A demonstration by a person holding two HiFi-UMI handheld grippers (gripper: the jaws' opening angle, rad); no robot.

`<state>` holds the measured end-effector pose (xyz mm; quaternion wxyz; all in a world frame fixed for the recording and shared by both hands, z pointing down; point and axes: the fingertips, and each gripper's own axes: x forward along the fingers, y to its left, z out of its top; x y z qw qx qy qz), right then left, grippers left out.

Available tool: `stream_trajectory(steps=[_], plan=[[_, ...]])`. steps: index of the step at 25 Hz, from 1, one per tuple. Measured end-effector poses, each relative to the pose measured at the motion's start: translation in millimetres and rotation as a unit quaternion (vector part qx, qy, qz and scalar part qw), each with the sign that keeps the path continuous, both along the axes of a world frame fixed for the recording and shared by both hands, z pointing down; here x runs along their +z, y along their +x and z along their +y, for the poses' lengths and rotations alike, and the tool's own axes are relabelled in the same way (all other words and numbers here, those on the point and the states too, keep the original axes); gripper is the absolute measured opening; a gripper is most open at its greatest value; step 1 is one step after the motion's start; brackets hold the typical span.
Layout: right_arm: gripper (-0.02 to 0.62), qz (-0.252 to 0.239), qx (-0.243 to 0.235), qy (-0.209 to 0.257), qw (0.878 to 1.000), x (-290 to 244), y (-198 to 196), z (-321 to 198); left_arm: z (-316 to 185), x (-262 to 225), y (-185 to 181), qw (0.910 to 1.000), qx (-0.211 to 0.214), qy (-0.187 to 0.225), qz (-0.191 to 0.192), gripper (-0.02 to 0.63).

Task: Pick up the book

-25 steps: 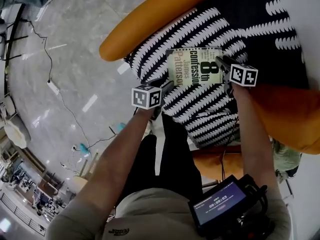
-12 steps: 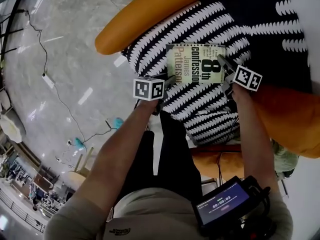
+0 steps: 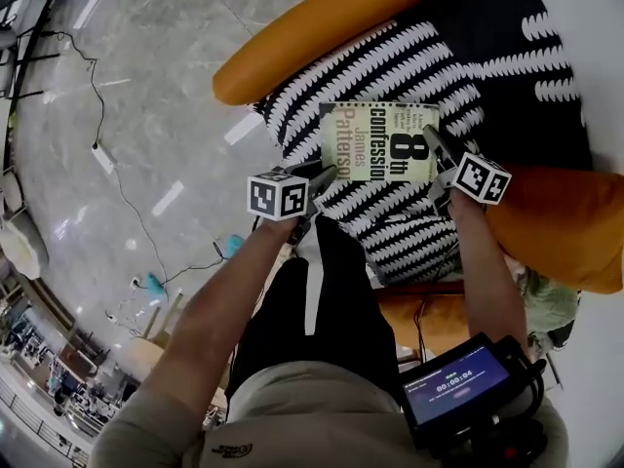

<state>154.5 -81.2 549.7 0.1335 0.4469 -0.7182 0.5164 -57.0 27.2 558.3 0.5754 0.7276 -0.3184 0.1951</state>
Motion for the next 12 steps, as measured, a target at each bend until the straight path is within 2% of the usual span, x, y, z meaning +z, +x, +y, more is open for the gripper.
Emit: stream_trajectory(steps=[12], plan=[[0.147,-0.022,-0.001,0.062,0.998,-19.3,-2.2,2.7,-3.8,-9.9,-4.6,0.9981,0.009,0.060,-0.011,0.103]])
